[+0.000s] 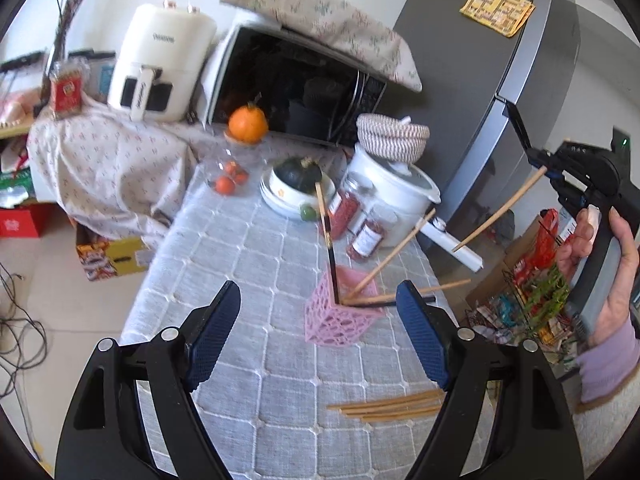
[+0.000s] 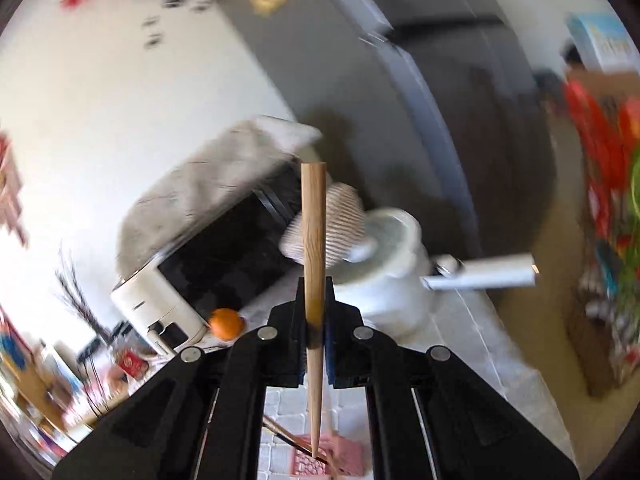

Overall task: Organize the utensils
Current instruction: 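Lower the held chopstick into the pink holder and open the right tool, then lower both tools toward the remaining chopstick pile, then grasp chopsticks with the left tool while the right tool grasps chopsticks from the pile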

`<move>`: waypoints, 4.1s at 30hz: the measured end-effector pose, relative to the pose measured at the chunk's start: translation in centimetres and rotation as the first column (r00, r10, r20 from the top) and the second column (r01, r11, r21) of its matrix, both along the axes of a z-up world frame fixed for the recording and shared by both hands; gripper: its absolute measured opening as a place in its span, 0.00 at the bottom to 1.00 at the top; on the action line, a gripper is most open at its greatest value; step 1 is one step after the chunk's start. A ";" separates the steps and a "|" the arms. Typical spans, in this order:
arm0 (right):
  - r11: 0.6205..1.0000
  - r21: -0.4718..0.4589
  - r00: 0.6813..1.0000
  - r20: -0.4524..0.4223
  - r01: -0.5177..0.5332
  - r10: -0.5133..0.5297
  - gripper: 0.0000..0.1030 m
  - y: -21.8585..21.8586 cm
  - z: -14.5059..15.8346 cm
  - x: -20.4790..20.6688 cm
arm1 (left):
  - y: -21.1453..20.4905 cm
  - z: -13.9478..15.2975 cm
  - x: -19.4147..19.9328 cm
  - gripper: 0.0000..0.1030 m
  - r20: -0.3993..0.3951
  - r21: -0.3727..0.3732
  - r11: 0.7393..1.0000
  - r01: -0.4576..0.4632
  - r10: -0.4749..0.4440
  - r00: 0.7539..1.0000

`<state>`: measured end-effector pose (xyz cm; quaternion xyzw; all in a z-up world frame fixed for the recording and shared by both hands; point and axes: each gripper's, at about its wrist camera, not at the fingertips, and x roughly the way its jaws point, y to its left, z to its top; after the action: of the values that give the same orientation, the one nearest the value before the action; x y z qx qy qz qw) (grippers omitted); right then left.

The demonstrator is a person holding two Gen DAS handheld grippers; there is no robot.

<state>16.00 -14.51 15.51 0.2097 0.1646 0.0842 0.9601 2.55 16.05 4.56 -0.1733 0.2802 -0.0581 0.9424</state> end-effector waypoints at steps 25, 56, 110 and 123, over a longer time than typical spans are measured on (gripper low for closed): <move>0.930 -0.366 0.996 0.084 0.047 -0.018 0.63 9.8 -8.5 -5.8 | 2.4 0.1 -0.1 0.91 0.044 0.088 0.983 -0.161 0.158 0.987; 0.899 -0.420 0.964 -0.159 0.128 -0.211 0.94 -1.4 -13.1 -17.9 | -10.7 -0.8 -4.1 0.93 0.006 0.314 0.948 -0.049 0.050 0.999; 0.986 -0.132 0.717 -0.677 0.103 -0.165 0.94 -12.6 -26.2 -20.4 | -31.7 -18.3 13.3 0.68 -0.765 0.225 0.595 0.771 -0.382 0.518; 0.987 -0.127 0.695 -0.701 0.096 -0.158 0.94 -12.3 -26.9 -19.6 | -32.3 -18.7 13.6 0.43 -0.769 0.204 0.548 0.811 -0.424 0.479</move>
<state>-3.61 -26.81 -11.40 0.1978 0.5093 -0.0761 0.8341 16.12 -16.23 -14.16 0.2148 0.6303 -0.2669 0.6966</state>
